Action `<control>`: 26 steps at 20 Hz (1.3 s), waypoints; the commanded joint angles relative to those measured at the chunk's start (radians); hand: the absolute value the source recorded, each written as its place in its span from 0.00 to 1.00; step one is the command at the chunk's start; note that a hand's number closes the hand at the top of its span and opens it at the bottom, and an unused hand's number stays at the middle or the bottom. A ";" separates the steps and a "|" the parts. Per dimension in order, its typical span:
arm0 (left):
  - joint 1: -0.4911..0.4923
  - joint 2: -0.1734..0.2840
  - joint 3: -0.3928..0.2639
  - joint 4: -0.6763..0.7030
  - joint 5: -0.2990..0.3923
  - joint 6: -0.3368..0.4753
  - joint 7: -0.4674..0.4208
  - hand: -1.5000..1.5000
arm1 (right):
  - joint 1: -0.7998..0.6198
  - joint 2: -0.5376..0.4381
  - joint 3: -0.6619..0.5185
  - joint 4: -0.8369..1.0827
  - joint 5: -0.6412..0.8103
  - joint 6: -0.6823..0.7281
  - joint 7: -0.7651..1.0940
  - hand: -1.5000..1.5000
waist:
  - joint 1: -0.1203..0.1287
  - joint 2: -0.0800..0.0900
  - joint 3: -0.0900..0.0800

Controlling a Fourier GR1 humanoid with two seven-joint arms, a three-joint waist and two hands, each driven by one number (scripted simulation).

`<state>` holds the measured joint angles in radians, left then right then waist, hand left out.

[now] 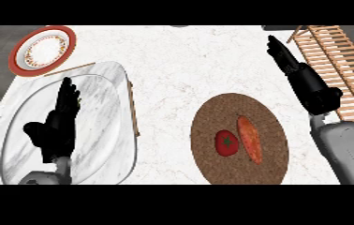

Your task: Pick the sweet potato from the placemat and place it in the tiered shelf

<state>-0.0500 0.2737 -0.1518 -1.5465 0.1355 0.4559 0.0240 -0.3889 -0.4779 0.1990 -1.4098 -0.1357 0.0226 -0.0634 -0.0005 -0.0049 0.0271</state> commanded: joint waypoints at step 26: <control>-0.225 0.119 0.091 0.078 0.150 -0.296 0.161 0.50 | -0.178 -0.349 -0.031 0.076 -0.081 0.734 0.093 0.00 | -0.017 -0.003 -0.030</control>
<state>-0.2344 0.3816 -0.0727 -1.4859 0.2881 0.1584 0.1658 -0.5143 -0.7232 0.0961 -1.2156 -0.3784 0.7333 -0.0004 -0.0079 -0.0046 -0.0021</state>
